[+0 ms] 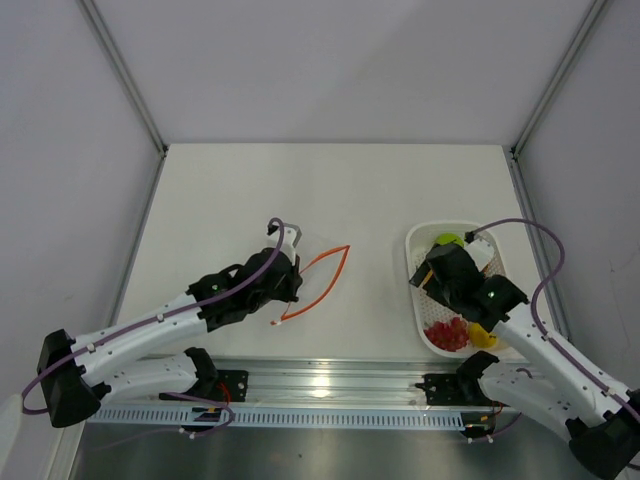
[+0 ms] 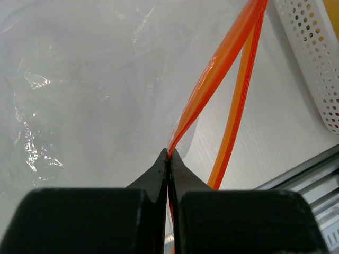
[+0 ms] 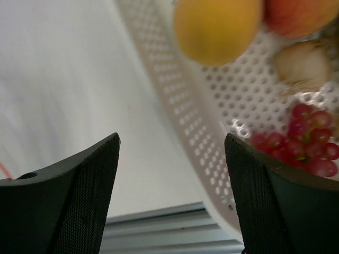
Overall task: Place the food in the zip-top bag and seal the zipper
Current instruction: Pick up the fake vegetable from the bin.
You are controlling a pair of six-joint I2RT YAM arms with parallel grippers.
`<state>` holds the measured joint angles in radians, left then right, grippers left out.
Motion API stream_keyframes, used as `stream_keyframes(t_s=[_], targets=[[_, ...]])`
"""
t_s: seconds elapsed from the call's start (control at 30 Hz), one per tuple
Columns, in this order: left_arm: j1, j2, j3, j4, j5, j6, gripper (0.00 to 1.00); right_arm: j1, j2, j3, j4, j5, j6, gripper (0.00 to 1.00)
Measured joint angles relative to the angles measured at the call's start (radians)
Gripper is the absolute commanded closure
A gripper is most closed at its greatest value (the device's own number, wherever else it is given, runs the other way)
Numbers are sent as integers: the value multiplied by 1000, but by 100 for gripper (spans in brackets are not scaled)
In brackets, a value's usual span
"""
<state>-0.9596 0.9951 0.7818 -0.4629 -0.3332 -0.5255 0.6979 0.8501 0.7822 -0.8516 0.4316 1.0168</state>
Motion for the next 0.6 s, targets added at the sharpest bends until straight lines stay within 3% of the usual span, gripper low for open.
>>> stream_keyframes(t_s=[0.27, 0.6], targets=[[0, -6, 0, 13, 32, 3, 99, -286, 13, 0, -89, 34, -1, 20], [1, -53, -8, 37, 52, 3, 99, -452, 70, -128, -70, 24, 3, 25]])
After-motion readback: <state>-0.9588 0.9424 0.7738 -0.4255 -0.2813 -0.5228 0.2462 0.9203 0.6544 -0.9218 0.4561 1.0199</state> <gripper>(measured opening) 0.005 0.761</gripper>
